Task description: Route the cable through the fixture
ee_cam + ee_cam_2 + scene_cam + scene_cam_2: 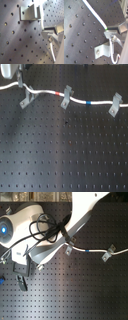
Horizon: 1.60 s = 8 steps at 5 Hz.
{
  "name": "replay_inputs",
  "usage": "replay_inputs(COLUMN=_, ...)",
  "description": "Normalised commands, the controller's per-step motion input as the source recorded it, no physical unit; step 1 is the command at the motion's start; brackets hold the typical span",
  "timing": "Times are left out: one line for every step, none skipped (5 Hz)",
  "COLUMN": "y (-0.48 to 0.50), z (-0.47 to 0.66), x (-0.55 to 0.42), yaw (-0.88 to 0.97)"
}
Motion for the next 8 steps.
replay_inputs(y=-0.052, z=-0.06, x=0.181, yaw=0.0)
replay_inputs(y=-0.065, z=0.0, x=0.004, yaw=0.0)
replay_inputs(y=-0.091, z=0.0, x=0.003, yaw=0.0)
replay_inputs(y=-0.085, z=0.03, x=0.023, yaw=0.0)
replay_inputs(y=-0.138, z=0.02, x=0.073, yaw=-0.02)
replay_inputs(y=-0.122, z=0.01, x=0.005, yaw=0.0)
replay_inputs(y=-0.136, z=0.06, x=-0.019, yaw=-0.03)
replay_inputs(y=-0.07, z=0.16, x=-0.008, yaw=-0.05)
